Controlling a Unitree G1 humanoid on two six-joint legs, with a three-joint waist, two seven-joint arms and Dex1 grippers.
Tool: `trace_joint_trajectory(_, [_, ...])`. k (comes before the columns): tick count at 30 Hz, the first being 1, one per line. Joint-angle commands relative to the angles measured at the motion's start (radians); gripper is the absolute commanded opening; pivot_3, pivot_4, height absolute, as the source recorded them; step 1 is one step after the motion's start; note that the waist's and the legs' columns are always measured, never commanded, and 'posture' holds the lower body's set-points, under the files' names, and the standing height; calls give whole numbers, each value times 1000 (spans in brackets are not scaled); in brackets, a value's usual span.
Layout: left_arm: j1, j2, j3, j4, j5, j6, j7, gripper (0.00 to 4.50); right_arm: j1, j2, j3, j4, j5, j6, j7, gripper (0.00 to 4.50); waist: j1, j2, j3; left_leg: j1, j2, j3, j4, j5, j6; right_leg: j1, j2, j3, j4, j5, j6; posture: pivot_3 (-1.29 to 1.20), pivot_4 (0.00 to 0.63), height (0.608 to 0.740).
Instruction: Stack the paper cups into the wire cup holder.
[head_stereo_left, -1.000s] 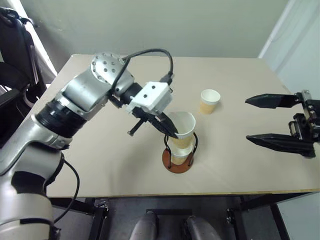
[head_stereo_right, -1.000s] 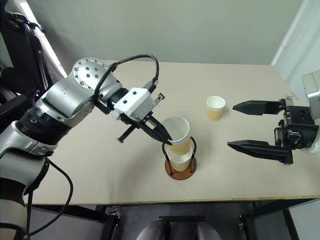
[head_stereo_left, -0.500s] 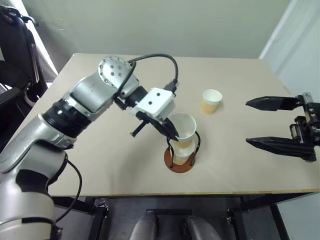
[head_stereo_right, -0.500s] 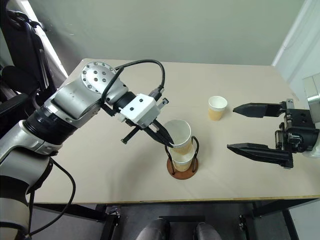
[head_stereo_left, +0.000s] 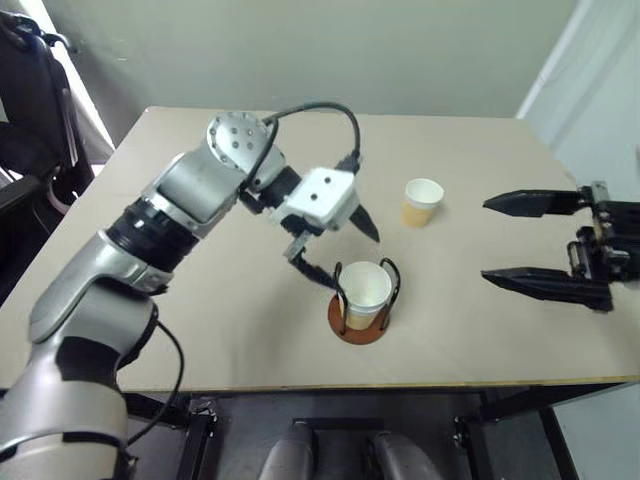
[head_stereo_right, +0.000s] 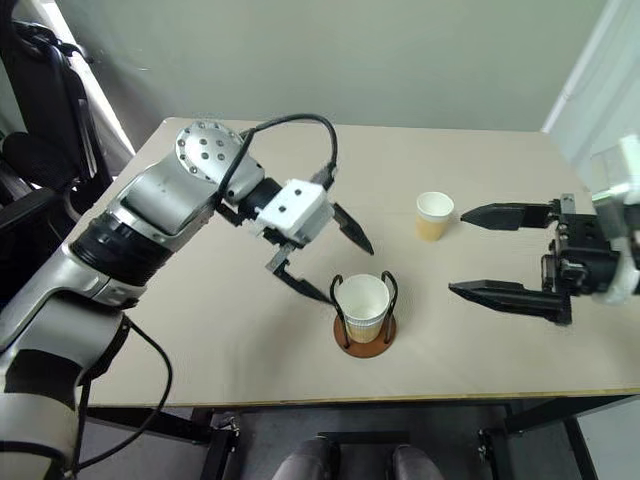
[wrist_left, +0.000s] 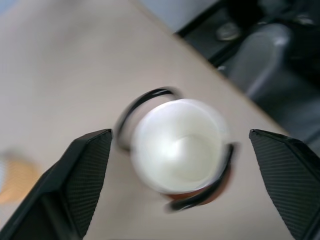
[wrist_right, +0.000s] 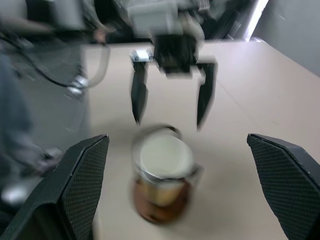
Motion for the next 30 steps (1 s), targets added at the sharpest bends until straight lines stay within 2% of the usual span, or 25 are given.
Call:
trace_joint_trajectory(1, [48,91,165,-15,-2,94,5,4489,-280,73,306,308,-334,-139,17,4500,-18,1,0,1,0,1,1,0,0,-1,0,1,1,1,0,0,150,740])
trace_joint_trajectory(3, [143,172,244,-109,-41,182,0,4489,-447,170,458,520,-490,-233,76,4500,-40,3,-1,3,0,1,-1,0,1,-2,0,2,0,2,1,0,150,740])
trace_joint_trajectory(6, [344,284,383,-313,-119,339,63,4489,-646,328,613,879,-698,-421,141,4500,-45,7,-2,4,1,1,-6,1,2,-4,1,1,1,2,1,0,150,740])
trace_joint_trajectory(9, [559,358,537,-498,-209,484,159,4489,-780,456,676,1191,-835,-588,138,4500,-41,8,-1,-3,2,2,-7,7,-1,-13,1,-1,3,3,-4,0,150,740])
trace_joint_trajectory(13, [752,386,701,-667,-290,616,277,4489,-875,567,694,1445,-948,-717,90,4500,-14,8,-1,-13,3,2,-8,13,-11,-21,0,-4,3,1,-9,0,150,740])
trace_joint_trajectory(17, [832,392,790,-750,-332,687,345,4489,-918,620,689,1561,-1022,-774,69,4500,-6,8,-1,-12,1,3,-9,13,-10,-19,-3,-4,2,1,-11,0,150,740])
trace_joint_trajectory(20, [848,394,811,-774,-351,710,372,4489,-931,631,674,1600,-1054,-797,74,4500,-6,8,-1,-10,1,2,-10,10,-7,-18,-3,-5,2,2,-15,0,150,740])
trace_joint_trajectory(30, [934,438,917,-856,-398,768,425,4489,-914,683,666,1667,-1152,-823,-22,4500,-17,8,-1,6,2,2,-26,14,-15,-14,-3,-5,5,5,-25,0,150,740])
